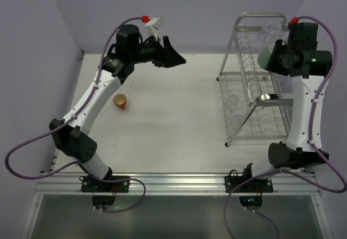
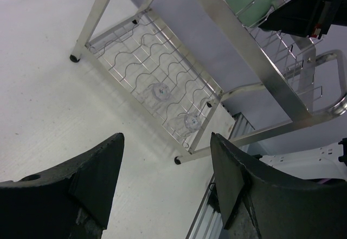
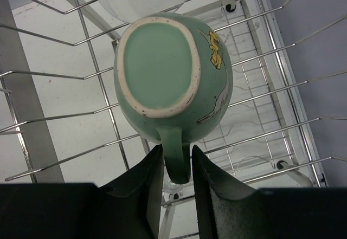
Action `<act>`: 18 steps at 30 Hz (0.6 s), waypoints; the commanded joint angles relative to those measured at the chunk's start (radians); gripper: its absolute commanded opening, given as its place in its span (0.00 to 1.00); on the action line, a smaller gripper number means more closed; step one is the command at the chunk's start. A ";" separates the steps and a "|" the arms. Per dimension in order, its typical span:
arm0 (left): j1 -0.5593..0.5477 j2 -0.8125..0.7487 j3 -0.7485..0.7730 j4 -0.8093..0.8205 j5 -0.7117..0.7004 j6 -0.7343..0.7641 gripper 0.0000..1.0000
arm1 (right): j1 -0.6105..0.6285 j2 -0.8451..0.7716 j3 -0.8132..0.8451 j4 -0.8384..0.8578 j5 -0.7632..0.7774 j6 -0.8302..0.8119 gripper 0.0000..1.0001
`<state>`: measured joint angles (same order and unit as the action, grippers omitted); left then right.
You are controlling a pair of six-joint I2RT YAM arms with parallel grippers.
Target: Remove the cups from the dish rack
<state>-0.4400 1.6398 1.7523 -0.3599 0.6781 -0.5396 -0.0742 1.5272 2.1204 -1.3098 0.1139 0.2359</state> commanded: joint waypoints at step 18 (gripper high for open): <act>-0.006 -0.024 -0.028 0.032 0.026 -0.026 0.69 | -0.003 0.007 0.052 -0.014 0.070 0.043 0.00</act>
<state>-0.4400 1.6398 1.7283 -0.3576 0.6788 -0.5404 -0.0738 1.5402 2.1300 -1.3140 0.1638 0.2565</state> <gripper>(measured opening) 0.688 0.158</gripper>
